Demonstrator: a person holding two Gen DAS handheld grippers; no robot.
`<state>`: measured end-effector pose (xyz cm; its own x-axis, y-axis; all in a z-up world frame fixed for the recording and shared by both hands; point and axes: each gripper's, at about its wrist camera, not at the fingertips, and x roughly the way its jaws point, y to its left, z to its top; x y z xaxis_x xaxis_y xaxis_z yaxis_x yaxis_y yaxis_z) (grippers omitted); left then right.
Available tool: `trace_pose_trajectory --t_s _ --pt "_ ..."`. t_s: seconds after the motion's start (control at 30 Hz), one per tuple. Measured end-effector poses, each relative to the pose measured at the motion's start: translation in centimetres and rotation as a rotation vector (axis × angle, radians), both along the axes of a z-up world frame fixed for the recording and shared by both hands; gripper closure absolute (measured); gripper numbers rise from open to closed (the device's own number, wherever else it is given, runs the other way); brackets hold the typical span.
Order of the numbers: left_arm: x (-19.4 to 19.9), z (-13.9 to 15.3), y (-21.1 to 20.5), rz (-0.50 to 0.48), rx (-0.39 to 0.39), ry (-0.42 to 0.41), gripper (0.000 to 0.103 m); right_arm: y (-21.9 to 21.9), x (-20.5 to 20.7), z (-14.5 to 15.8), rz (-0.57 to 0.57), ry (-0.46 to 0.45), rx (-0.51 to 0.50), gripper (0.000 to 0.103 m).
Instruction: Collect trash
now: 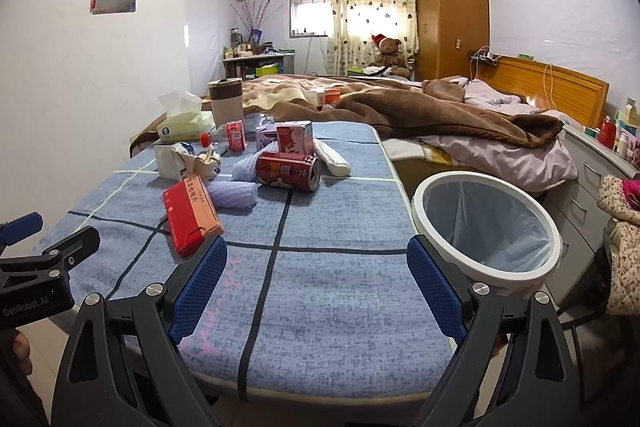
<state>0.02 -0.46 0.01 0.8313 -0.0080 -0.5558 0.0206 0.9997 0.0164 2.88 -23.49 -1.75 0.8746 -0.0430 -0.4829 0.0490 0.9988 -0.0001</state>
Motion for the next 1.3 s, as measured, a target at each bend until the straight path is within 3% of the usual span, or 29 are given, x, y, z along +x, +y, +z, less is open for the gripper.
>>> trace_pose_trajectory --t_s 1.03,1.17,1.3 --pt "0.0 0.0 -0.2 -0.012 0.006 0.002 0.000 -0.3 0.3 -0.3 0.003 0.010 -0.004 0.010" --pt "1.0 -0.5 1.0 -0.023 -0.012 0.030 0.000 0.4 1.3 -0.7 0.039 0.015 -0.009 0.010" --pt "2.4 -1.1 3.2 -0.058 -0.077 0.067 0.000 1.5 2.9 -1.5 0.084 0.046 -0.002 0.010"
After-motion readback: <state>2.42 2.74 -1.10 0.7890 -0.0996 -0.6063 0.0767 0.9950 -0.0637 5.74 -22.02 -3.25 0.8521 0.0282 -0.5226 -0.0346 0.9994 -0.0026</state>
